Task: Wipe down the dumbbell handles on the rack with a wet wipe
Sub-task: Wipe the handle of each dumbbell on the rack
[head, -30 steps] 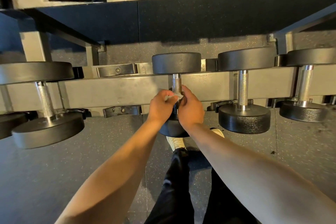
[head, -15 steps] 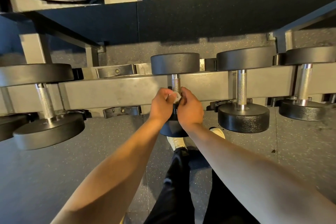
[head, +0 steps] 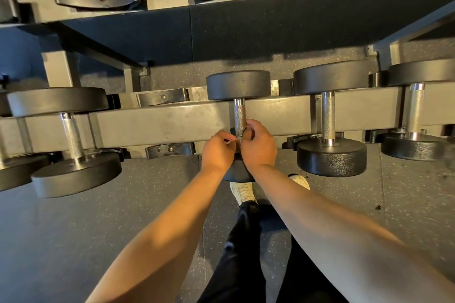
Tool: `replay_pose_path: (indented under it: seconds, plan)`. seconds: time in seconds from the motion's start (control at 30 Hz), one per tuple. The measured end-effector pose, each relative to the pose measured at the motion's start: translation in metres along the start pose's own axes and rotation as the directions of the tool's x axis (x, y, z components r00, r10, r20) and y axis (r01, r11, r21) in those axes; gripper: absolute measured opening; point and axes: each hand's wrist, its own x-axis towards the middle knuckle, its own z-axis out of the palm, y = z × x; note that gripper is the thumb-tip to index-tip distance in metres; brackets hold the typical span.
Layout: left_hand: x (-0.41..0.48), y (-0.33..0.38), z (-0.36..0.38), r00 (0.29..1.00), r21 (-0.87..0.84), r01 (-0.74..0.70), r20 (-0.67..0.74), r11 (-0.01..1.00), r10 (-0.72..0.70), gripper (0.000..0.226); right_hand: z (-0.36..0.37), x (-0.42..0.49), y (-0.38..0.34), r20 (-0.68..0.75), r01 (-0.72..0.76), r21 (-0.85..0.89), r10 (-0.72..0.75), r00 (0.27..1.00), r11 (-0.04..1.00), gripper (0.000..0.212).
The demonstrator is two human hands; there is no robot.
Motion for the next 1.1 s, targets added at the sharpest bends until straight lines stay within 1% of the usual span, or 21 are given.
replay_pose_path:
  seconds: [0.1, 0.13, 0.2, 0.27, 0.3, 0.37, 0.43, 0.5, 0.57, 0.6, 0.63, 0.73, 0.8, 0.87, 0.93, 1.0, 1.1]
  plan:
    - [-0.029, 0.005, 0.005, 0.985, -0.166, -0.087, -0.160, 0.982, 0.060, 0.006, -0.007, -0.005, -0.003, 0.018, 0.004, 0.074, -0.006, 1.000, 0.997, 0.023]
    - [-0.037, 0.006, 0.008, 0.980, -0.233, -0.116, -0.186, 0.966, 0.072, 0.008, -0.009, -0.008, -0.003, 0.030, 0.022, 0.097, -0.025, 0.999, 0.995, 0.020]
    - [-0.042, 0.007, 0.014, 0.979, -0.309, -0.143, -0.182, 0.940, 0.089, 0.023, -0.015, -0.015, -0.003, 0.061, 0.067, 0.167, -0.078, 0.995, 0.984, 0.015]
    - [-0.040, 0.011, 0.019, 0.981, -0.268, -0.173, -0.137, 0.948, 0.140, 0.039, -0.023, -0.018, -0.001, 0.102, 0.080, 0.232, -0.106, 0.989, 0.969, 0.014]
    - [-0.039, 0.013, 0.020, 0.977, -0.220, -0.199, -0.115, 0.955, 0.177, 0.048, -0.027, -0.016, 0.000, 0.132, 0.085, 0.235, -0.118, 0.984, 0.968, 0.014]
    - [-0.035, 0.017, 0.023, 0.974, -0.169, -0.217, -0.099, 0.962, 0.202, 0.062, -0.034, -0.009, 0.000, 0.184, 0.121, 0.174, -0.153, 0.971, 0.977, 0.013]
    - [-0.032, 0.020, 0.021, 0.973, -0.213, -0.218, -0.118, 0.952, 0.197, 0.067, -0.037, -0.002, -0.002, 0.174, 0.144, 0.155, -0.171, 0.970, 0.977, 0.015]
    - [-0.025, 0.021, 0.016, 0.969, -0.277, -0.232, -0.153, 0.933, 0.196, 0.066, -0.036, 0.003, -0.006, 0.078, 0.077, 0.244, -0.099, 0.992, 0.967, 0.018]
    - [-0.022, 0.021, 0.013, 0.975, -0.283, -0.210, -0.132, 0.936, 0.179, 0.056, -0.033, 0.010, -0.011, -0.009, -0.059, 0.409, 0.068, 0.998, 0.911, 0.023]
    - [-0.021, 0.021, 0.014, 0.982, -0.275, -0.179, -0.116, 0.945, 0.152, 0.049, -0.031, 0.014, -0.015, -0.013, -0.125, 0.479, 0.149, 0.989, 0.869, 0.026]
    - [-0.021, 0.022, 0.015, 0.987, -0.247, -0.142, -0.112, 0.959, 0.117, 0.044, -0.029, 0.018, -0.020, 0.000, -0.169, 0.521, 0.198, 0.980, 0.837, 0.029]
    - [-0.019, 0.021, 0.019, 0.984, -0.144, -0.073, -0.174, 0.987, 0.048, 0.045, -0.021, 0.026, -0.032, 0.083, -0.234, 0.561, 0.228, 0.970, 0.794, 0.034]
    - [-0.017, 0.022, 0.020, 0.979, -0.093, -0.063, -0.200, 0.994, 0.043, 0.044, -0.019, 0.030, -0.038, 0.115, -0.259, 0.610, 0.240, 0.964, 0.749, 0.027]
    - [-0.017, 0.022, 0.022, 0.977, -0.056, -0.059, -0.206, 0.997, 0.046, 0.045, -0.019, 0.036, -0.043, 0.141, -0.280, 0.667, 0.252, 0.957, 0.691, 0.017]
    - [-0.019, 0.023, 0.023, 0.977, -0.029, -0.056, -0.208, 0.998, 0.049, 0.046, -0.017, 0.042, -0.045, 0.162, -0.303, 0.694, 0.268, 0.950, 0.653, 0.011]
    - [-0.018, 0.023, 0.025, 0.976, 0.002, -0.042, -0.212, 0.999, 0.042, 0.047, -0.013, 0.044, -0.047, 0.154, -0.309, 0.717, 0.291, 0.944, 0.625, 0.009]
    - [-0.015, 0.022, 0.026, 0.978, 0.029, -0.037, -0.205, 0.999, 0.042, 0.044, -0.002, 0.043, -0.055, 0.091, -0.289, 0.697, 0.318, 0.944, 0.657, 0.008]
